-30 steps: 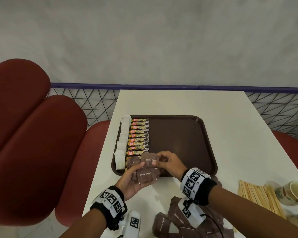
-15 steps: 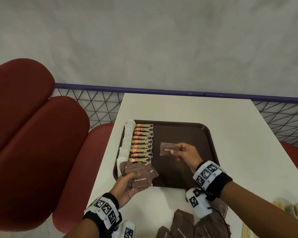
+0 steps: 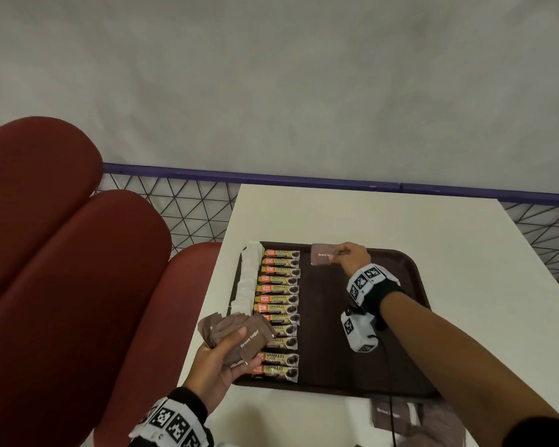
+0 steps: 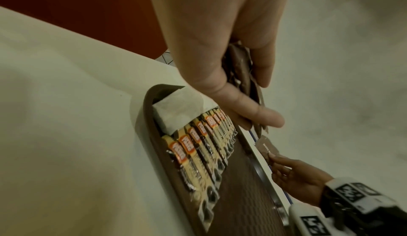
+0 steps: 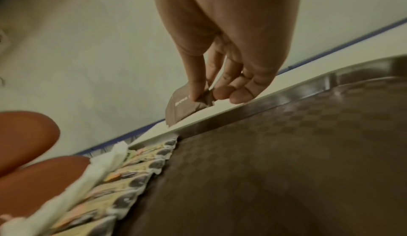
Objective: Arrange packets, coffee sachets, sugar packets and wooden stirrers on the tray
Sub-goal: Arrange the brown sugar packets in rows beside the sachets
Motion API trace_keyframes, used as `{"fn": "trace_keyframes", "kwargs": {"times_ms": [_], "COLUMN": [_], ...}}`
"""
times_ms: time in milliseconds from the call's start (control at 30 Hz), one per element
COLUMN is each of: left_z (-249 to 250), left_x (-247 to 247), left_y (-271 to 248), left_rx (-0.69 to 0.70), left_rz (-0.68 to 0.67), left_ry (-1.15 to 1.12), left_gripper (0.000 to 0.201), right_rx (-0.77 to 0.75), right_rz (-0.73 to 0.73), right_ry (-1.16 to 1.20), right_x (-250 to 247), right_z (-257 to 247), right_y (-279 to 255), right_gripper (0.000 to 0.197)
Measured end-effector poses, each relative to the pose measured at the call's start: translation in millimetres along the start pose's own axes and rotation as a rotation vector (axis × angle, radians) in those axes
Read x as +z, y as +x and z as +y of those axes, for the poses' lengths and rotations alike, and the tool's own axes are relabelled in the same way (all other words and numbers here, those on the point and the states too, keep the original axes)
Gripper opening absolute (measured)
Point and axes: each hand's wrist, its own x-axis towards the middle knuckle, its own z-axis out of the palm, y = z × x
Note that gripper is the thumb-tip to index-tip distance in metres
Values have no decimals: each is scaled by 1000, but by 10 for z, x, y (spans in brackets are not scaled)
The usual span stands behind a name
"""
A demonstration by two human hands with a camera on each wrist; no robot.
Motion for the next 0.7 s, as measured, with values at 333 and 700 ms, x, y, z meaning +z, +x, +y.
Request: {"fn": "trace_keyframes", "kwargs": {"times_ms": [333,700], "left_z": [154,215], "left_x": [-56,-79], "left_y": [178,210], "left_rx": [4,-3], "left_rz": [-58,-117], "left_ry": [-3,-57], "left_gripper": [35,48], "right_rx": [52,17], "right_rz": [46,86], "right_ry": [-86,-210], "right_x": [346,513], "right_z": [-16,71], "right_y": [291,378], "right_gripper": [20,21]}}
